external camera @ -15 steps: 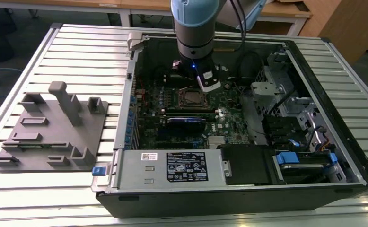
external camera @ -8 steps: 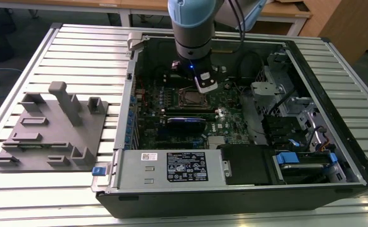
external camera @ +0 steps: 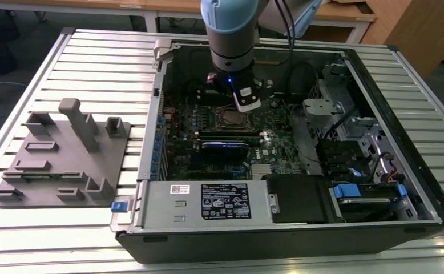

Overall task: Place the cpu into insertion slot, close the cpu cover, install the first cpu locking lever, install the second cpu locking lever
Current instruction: 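Install the first cpu locking lever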

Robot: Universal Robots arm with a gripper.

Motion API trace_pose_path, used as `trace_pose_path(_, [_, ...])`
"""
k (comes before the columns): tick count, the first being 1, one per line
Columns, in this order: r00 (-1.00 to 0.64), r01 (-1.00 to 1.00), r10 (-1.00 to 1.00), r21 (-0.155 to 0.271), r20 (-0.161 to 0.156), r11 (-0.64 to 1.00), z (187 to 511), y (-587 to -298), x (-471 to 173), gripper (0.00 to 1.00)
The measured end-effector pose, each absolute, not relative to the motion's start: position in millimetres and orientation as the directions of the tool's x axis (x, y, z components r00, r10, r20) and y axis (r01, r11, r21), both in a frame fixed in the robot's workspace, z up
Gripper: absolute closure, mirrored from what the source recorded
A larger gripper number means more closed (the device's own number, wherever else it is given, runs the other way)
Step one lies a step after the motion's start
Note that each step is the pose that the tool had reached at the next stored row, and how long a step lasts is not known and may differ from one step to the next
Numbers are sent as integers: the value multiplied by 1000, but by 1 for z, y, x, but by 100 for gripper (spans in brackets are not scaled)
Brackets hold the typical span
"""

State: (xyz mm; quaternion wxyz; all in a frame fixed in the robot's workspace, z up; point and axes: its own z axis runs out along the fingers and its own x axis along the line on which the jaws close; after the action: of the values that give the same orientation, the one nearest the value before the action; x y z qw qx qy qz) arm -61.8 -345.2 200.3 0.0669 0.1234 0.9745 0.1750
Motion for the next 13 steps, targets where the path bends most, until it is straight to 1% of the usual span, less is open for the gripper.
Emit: trace_pose_path(13, [-950,251,300,357,-88,900,197,-341,-62,89])
